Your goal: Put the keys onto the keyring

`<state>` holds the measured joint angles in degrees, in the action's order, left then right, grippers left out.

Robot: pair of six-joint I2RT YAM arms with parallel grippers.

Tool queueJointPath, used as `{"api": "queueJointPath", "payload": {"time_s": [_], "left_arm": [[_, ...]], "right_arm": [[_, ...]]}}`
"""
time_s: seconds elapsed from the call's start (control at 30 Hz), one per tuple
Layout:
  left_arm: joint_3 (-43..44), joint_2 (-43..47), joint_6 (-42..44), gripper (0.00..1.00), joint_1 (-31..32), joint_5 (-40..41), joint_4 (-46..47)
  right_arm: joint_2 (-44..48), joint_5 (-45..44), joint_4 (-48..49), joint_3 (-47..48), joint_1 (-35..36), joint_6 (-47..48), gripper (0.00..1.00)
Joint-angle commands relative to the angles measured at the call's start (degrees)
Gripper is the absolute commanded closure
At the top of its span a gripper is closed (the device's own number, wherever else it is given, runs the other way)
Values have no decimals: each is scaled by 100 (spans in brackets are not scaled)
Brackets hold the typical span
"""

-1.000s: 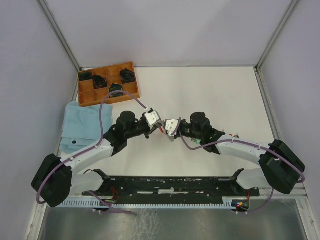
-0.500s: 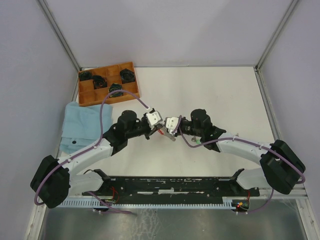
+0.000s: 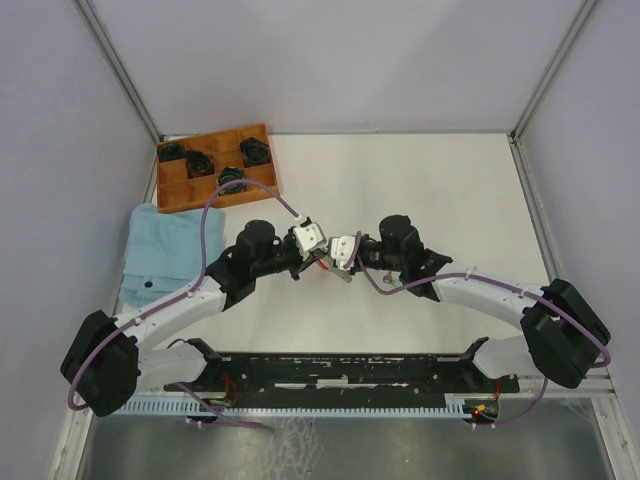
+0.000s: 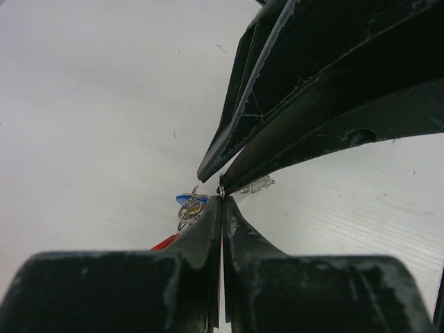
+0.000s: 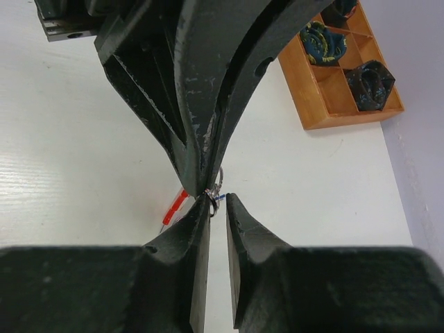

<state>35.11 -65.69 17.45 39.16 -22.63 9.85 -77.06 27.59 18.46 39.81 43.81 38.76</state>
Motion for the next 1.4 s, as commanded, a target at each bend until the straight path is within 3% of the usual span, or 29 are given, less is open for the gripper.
{"api": "queueJointPath", "payload": {"time_s": [0.0, 0.23, 0.37, 0.57, 0.7, 0.93, 1.1, 1.37], "left_arm": [[259, 47, 270, 97, 57, -92, 61], [258, 89, 204, 97, 57, -167, 87], [42, 178, 109, 88, 57, 3, 457], [-956, 574, -98, 69, 40, 313, 1977], [-1584, 787, -261, 63, 7, 519, 2985], [-2140, 588, -686, 61, -266, 407, 4262], [-2345, 319, -1120, 61, -813, -178, 5128], [-2271, -102, -1061, 63, -942, -801, 5428]], "right_arm": [[-62, 158, 114, 278, -13, 24, 79], [-134, 142, 188, 245, -8, -88, 86], [-134, 27, 559, 113, -17, -361, 91], [-177, 70, 1084, -56, -81, -923, 94], [-213, 71, 1538, -241, -89, -1228, 95], [-231, 108, 1833, -368, -92, -1433, 94], [-235, 141, 1846, -395, -87, -1428, 94], [-276, 200, 1889, -378, -88, -1439, 94]]}}
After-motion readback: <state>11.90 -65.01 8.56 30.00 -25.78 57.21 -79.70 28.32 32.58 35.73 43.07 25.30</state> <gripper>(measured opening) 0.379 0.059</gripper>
